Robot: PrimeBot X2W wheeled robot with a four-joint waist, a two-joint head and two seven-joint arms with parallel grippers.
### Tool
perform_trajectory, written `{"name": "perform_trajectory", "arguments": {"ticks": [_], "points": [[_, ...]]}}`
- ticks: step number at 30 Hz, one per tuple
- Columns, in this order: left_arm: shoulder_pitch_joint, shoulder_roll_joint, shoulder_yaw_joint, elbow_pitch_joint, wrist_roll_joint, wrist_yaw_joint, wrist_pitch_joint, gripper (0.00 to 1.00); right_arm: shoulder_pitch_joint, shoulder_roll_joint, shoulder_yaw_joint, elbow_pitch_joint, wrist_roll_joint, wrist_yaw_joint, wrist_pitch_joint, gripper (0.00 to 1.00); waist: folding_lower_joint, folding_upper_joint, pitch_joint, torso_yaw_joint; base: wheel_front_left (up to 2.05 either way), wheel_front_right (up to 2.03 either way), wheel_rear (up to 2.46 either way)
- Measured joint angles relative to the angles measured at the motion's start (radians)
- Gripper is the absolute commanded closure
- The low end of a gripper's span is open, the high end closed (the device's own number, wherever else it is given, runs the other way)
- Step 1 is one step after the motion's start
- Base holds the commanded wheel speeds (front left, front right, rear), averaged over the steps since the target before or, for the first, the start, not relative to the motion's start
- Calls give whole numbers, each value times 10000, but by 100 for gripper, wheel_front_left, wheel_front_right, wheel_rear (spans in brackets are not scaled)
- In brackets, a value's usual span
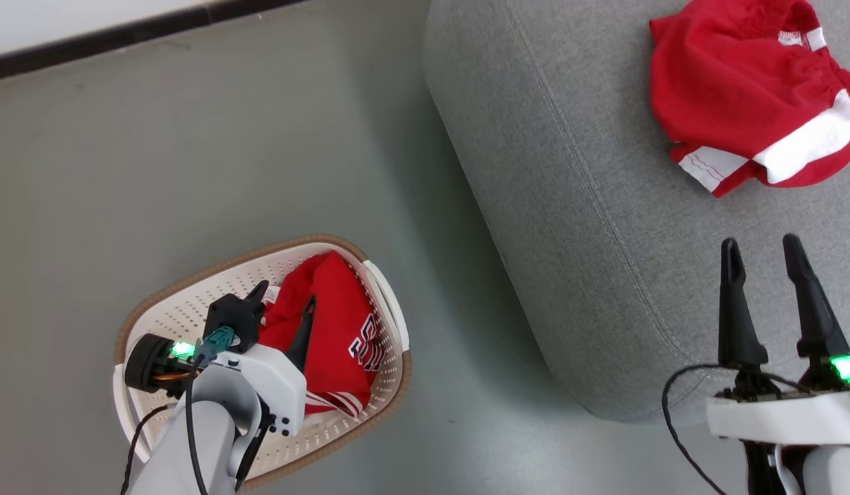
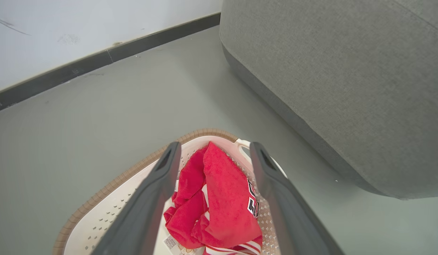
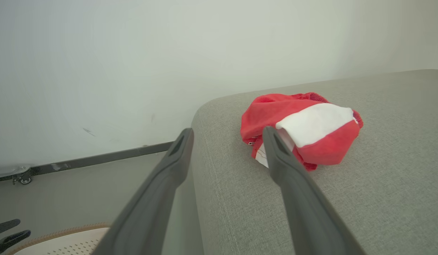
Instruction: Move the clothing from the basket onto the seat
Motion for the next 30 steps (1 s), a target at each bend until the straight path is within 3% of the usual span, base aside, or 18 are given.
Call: {"name": "perform_trajectory", "arguments": {"ticks": [30], "points": [[-922,431,0,2027,165,-82,587,0,-1759,8,880,376,644,0,-430,0,0,0,2005,-956,0,0,0]]}}
